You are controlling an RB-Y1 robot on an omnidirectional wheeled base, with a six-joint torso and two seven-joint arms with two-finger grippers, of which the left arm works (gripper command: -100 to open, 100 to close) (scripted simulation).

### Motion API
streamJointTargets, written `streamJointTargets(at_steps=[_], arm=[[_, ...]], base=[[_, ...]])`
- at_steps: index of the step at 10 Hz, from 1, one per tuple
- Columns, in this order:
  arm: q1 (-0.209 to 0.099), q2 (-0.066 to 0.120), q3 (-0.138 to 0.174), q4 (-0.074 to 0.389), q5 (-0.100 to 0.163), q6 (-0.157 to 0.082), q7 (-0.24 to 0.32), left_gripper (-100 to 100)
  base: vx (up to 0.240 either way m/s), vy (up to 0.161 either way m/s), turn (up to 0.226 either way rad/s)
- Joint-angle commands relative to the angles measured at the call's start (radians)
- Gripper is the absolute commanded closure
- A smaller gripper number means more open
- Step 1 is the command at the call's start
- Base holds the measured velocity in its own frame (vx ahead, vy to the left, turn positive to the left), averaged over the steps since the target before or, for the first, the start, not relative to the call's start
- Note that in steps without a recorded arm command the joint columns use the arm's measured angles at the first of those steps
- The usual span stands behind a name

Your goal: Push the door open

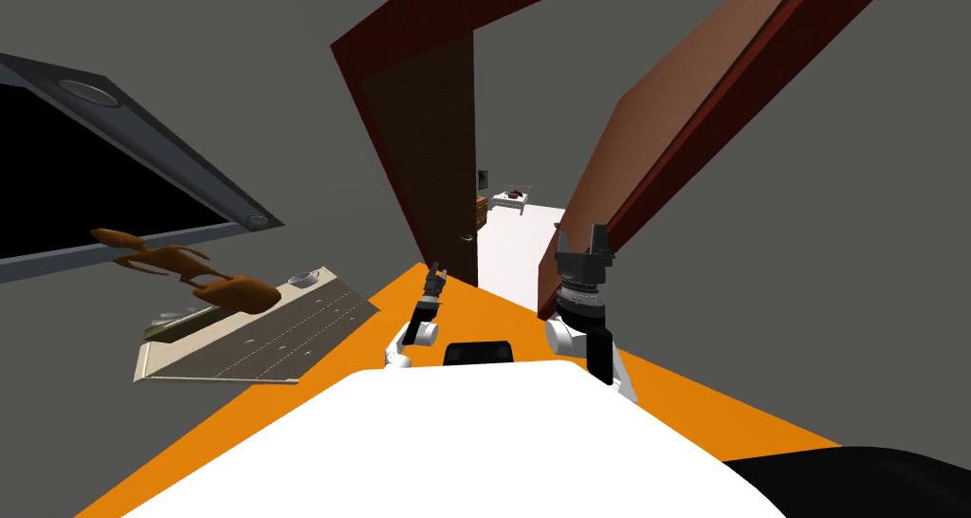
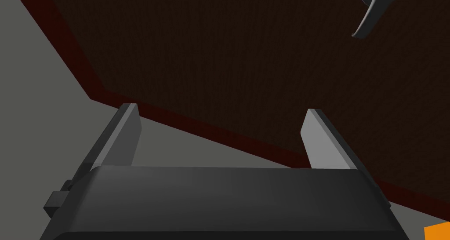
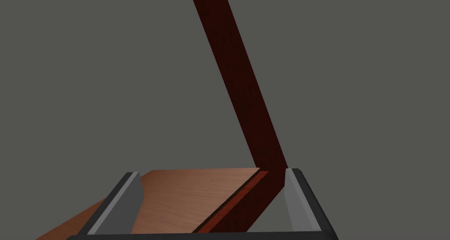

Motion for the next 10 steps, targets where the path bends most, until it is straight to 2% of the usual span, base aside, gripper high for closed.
streamJointTargets(at_steps=[1,3,4,10], arm=[[-0.016,-0.001,-0.005,0.036,0.003,-0.004,-0.004,-100],[-0.036,0.0,-0.011,0.083,0.007,-0.013,-0.006,-100],[-0.055,0.0,-0.016,0.129,0.011,-0.021,-0.008,-100],[-0.113,0.001,-0.033,0.266,0.023,-0.044,-0.015,-100]], base=[[0.087,0.047,-0.075],[0.09,0.053,-0.077],[0.106,0.069,-0.109],[0.095,0.058,-0.081]])
